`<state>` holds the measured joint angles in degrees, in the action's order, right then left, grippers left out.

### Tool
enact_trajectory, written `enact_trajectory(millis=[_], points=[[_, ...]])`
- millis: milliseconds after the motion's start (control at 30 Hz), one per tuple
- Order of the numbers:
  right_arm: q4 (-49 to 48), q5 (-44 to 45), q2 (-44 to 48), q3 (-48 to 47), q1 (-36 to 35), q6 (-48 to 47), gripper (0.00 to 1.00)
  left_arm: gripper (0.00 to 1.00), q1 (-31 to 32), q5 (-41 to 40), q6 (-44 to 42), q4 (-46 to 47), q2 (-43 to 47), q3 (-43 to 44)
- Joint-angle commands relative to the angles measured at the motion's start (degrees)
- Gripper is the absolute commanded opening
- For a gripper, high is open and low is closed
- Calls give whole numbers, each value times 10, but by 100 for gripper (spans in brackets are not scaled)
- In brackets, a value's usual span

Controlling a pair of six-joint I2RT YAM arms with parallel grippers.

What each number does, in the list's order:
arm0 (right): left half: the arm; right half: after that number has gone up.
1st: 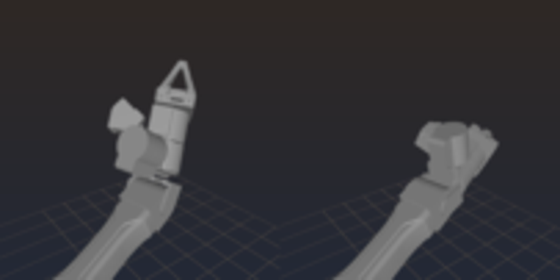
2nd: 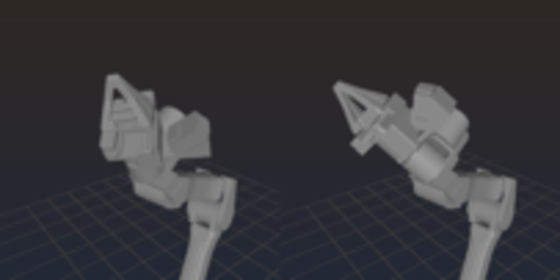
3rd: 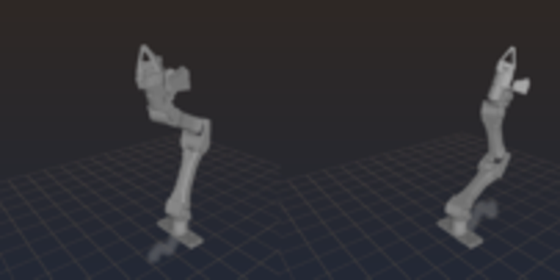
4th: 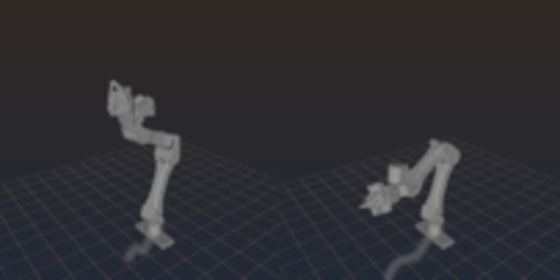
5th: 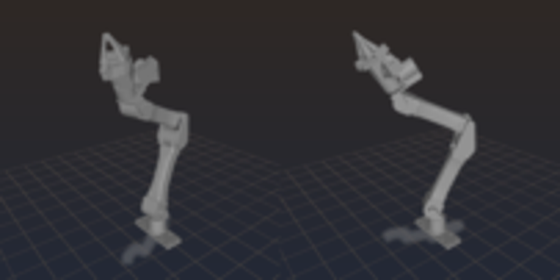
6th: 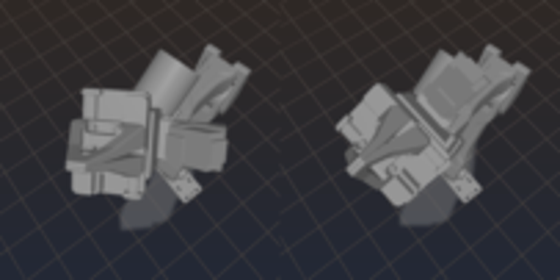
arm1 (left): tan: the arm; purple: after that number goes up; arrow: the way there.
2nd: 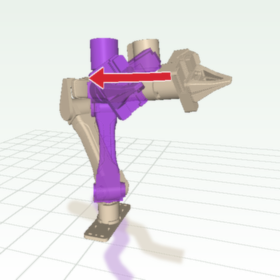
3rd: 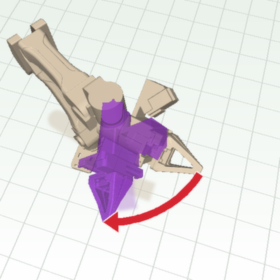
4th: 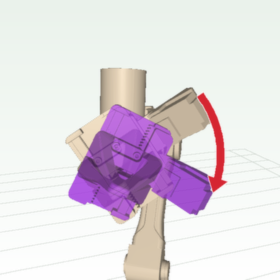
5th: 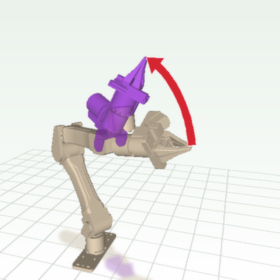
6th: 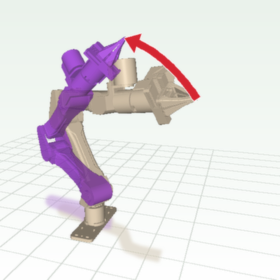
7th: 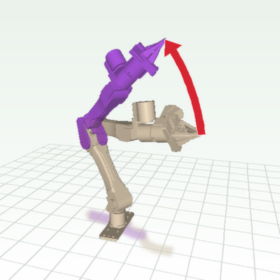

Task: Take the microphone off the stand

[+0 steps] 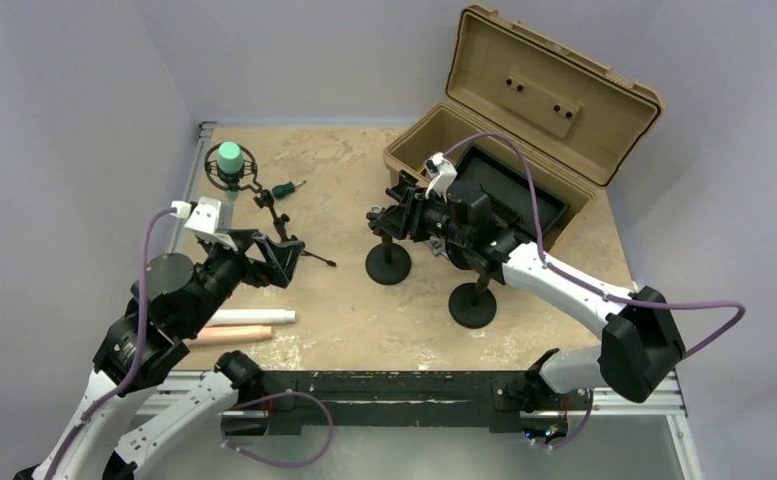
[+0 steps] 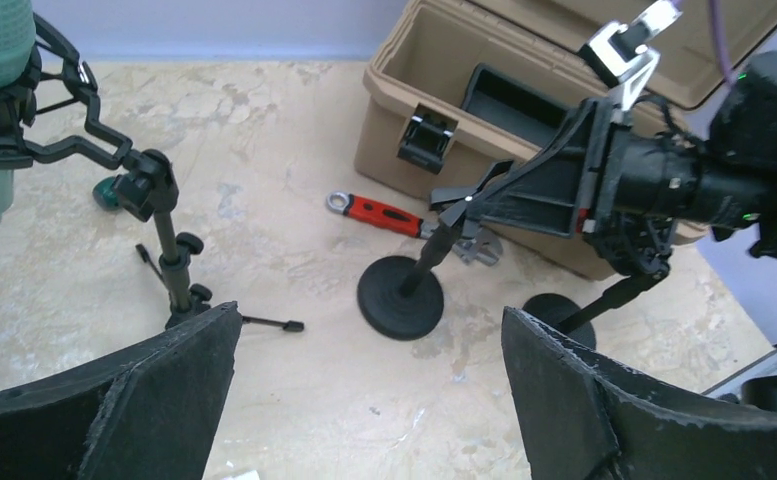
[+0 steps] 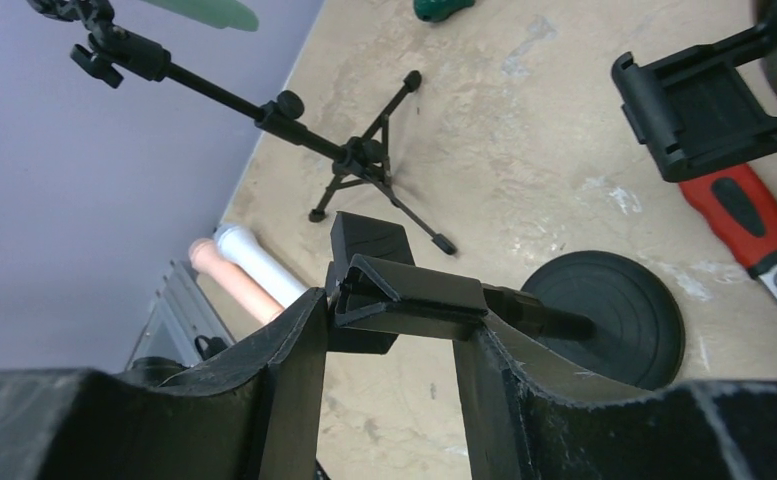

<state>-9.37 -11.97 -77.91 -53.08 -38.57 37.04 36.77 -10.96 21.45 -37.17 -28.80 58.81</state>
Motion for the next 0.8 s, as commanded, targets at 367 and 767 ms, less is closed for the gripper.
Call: enact_trajectory(millis=[367, 767], points=[[153, 75, 42, -73, 4, -107, 79, 100, -3, -254, -64, -172, -231, 257], [208, 116, 62, -199, -13, -165, 94, 100, -5, -246, -24, -114, -109, 163]])
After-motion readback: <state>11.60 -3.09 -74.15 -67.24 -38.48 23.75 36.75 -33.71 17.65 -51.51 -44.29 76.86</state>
